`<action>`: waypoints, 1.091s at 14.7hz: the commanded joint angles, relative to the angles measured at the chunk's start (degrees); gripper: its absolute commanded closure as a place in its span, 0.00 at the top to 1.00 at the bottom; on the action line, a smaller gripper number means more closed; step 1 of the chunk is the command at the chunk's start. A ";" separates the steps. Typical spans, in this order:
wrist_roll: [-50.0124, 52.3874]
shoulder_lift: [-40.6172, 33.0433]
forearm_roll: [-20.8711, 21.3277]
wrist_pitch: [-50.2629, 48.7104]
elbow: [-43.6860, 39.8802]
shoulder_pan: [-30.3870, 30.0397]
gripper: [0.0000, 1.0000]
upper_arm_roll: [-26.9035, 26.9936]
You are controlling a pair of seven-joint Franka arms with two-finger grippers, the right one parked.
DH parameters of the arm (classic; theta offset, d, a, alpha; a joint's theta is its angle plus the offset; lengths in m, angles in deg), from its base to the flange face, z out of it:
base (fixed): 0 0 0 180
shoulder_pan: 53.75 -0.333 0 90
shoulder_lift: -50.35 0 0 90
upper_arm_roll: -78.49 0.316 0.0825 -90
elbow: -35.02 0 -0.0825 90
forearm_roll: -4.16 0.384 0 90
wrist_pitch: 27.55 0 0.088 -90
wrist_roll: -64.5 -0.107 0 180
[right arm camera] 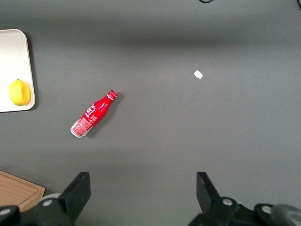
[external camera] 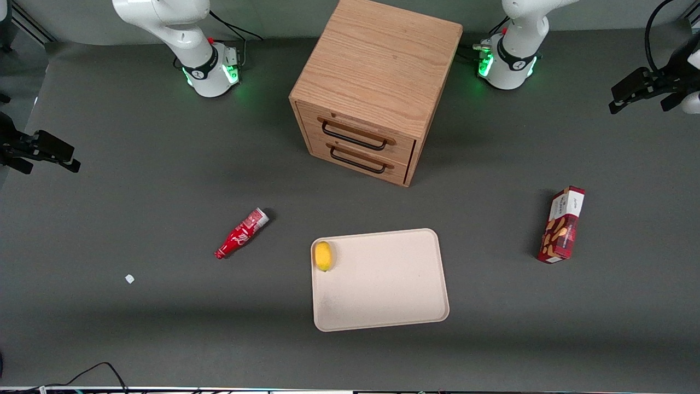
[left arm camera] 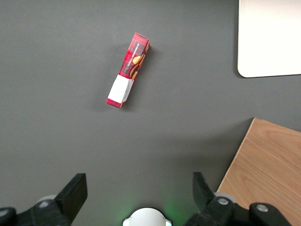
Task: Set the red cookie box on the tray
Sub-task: 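Move the open left gripper down toward the red plaid cookie box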
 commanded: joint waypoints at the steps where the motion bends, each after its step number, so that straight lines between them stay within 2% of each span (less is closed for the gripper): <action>1: -0.81 0.30 -0.14 -0.21 -1.00 0.54 1.00 0.05; 6: -0.80 3.45 0.30 1.98 -0.91 0.80 1.00 -0.57; 8: -2.38 6.61 3.01 3.04 -0.91 1.33 1.00 -0.65; 16: -8.18 21.38 9.18 23.58 3.56 1.07 1.00 -0.04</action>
